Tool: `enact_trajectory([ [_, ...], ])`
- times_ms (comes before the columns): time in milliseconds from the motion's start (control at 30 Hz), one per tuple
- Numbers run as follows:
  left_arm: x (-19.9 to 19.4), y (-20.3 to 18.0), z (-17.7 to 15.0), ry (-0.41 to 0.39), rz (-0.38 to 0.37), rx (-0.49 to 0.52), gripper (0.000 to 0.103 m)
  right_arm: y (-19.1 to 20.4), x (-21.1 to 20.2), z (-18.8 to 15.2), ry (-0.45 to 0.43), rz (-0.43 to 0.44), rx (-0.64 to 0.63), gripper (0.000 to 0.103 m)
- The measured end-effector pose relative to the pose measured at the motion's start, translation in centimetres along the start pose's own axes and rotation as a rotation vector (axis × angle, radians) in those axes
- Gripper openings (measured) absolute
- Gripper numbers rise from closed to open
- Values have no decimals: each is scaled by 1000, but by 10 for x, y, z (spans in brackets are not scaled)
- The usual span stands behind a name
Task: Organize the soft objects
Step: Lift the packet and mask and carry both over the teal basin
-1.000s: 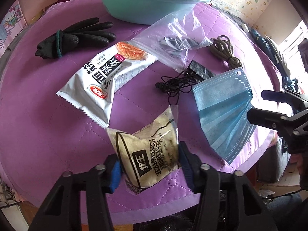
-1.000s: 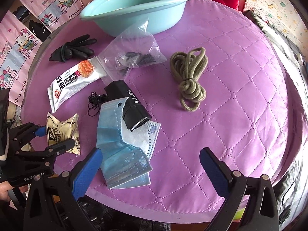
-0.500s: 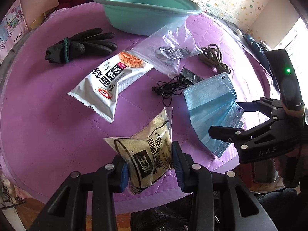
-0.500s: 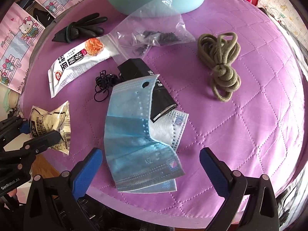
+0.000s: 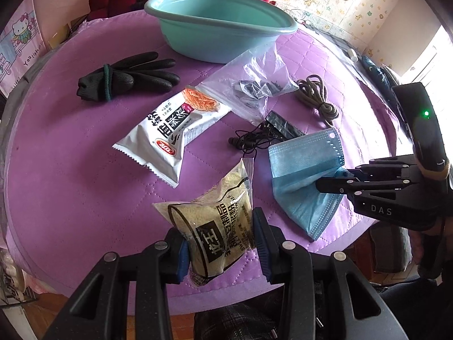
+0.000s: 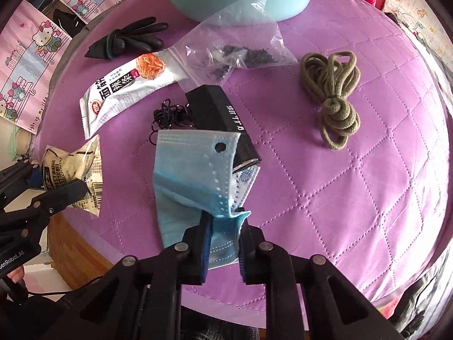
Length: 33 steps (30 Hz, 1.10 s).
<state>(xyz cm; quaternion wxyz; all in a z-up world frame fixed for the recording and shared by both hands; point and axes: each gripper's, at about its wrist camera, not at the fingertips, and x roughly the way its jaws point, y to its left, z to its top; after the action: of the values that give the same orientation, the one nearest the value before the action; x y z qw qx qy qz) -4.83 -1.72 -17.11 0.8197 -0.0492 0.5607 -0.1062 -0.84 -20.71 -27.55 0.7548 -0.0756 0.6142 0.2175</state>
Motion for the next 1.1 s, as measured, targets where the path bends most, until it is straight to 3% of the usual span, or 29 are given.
enact_trajectory([
  [600,-24,-18,35,-73,-22,83,42,-14,-84,1,-133,0,3,8],
  [1100,-43,-26,61,-151,-15,148,42,-18,-111,21,-243,-35,6,8],
])
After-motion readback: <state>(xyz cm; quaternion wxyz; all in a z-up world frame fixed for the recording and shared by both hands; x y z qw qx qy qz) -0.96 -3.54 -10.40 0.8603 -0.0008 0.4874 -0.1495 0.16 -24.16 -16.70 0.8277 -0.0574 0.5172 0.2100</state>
